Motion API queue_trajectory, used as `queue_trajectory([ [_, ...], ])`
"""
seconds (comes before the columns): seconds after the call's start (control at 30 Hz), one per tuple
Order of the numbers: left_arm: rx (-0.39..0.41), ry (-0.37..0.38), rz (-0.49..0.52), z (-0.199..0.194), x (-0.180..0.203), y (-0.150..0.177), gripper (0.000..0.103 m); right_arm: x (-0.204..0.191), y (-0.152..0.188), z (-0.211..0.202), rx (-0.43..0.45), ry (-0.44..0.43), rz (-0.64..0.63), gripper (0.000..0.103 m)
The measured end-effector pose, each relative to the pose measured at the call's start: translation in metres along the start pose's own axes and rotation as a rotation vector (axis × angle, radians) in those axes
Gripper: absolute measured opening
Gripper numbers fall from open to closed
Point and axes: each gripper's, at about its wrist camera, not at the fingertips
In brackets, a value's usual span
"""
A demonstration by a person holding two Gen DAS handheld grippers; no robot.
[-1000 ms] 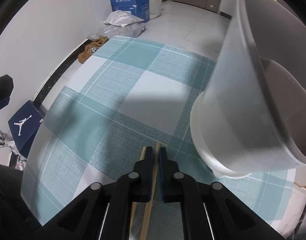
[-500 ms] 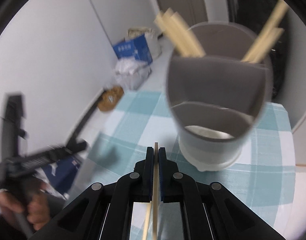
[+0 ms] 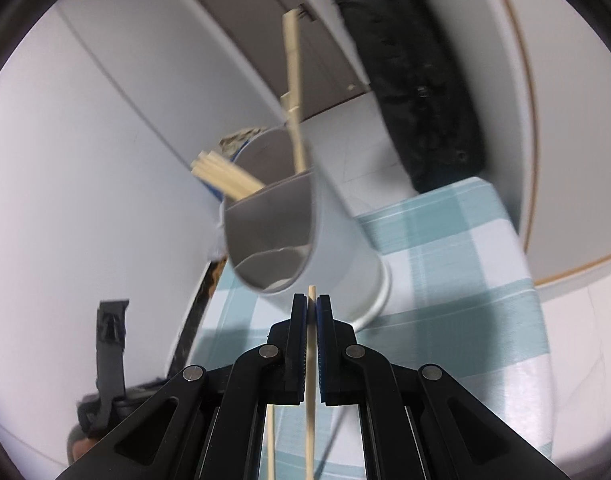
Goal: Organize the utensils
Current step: 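Lift the chopstick with the right gripper while the left gripper pinches the last chopstick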
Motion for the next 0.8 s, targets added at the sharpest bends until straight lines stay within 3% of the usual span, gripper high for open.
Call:
queue_trajectory([
  [0.2,-0.014,-0.018,0.018,0.009,0.011,-0.002,0.077,0.029,0.001,-0.007,0.01,0.023,0.112,0.004],
  [0.43,-0.072,-0.038,0.052,0.025,0.022,-0.001,0.077,0.07,0.004,0.0,-0.047,0.017,0.28,0.004],
  [0.73,-0.097,-0.056,0.056,0.034,0.026,-0.004,0.077,0.089,0.0,-0.007,-0.01,0.046,0.332,0.004],
  [0.8,-0.101,-0.067,0.062,0.036,0.029,-0.006,0.073,0.09,-0.001,-0.009,0.008,0.057,0.332,0.004],
])
Point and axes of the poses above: each gripper's, at about its wrist camera, not at the fingertips, and z roughly the way its jaws point, x to its right, y to its underside, and after that the axes turned 12 degrees about y, right-handed
